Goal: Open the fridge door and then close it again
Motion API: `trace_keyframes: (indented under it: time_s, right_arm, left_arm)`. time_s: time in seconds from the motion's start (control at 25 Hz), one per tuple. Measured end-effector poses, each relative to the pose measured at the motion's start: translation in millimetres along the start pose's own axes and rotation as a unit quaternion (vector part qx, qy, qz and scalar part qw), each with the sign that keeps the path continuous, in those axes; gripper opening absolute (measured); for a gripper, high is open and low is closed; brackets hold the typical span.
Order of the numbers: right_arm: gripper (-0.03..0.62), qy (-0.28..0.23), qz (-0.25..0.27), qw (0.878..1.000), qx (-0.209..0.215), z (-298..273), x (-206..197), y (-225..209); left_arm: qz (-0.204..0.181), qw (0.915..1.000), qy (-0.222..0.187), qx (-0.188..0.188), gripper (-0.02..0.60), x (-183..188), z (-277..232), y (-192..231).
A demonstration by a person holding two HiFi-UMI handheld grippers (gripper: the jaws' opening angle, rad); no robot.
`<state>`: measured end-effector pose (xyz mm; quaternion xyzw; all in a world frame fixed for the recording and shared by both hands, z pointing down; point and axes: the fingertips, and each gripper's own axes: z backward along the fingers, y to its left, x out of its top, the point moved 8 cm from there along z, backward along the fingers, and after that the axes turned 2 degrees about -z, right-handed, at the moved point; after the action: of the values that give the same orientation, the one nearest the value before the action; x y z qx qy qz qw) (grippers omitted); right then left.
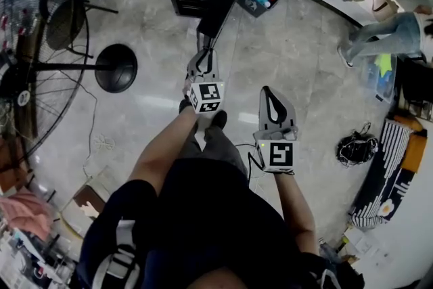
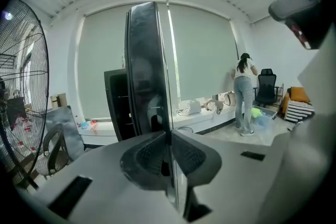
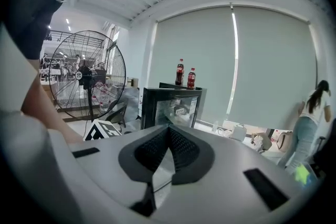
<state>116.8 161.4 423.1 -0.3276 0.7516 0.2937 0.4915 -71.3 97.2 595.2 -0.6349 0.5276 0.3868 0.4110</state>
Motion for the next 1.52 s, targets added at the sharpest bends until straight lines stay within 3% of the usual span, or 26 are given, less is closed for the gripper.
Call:
trace_keyframes:
  time_s: [0.36, 0.92, 1.52]
  right_arm:
    - [0.018, 0.008, -0.006, 1.000, -0.016, 23.7, -17.4, -30.7]
    - [0.018, 0.010, -0.004, 1.000, -0.016, 35.6, -25.5, -40.7]
    - [0.018, 0.008, -0.005, 1.000, -0.012, 33.7, -21.0, -40.4]
  left_arm:
    - [-0.003, 0.9999, 0.000, 0.016, 0.049, 4.7, -0.5, -30.5]
    - [-0.019, 0.9996, 0.007, 0.016, 0.049, 6.3, 2.4, -55.3]
    - [-0.035, 0.9992, 0.003, -0.019, 0.050, 10.2, 18.6, -49.8]
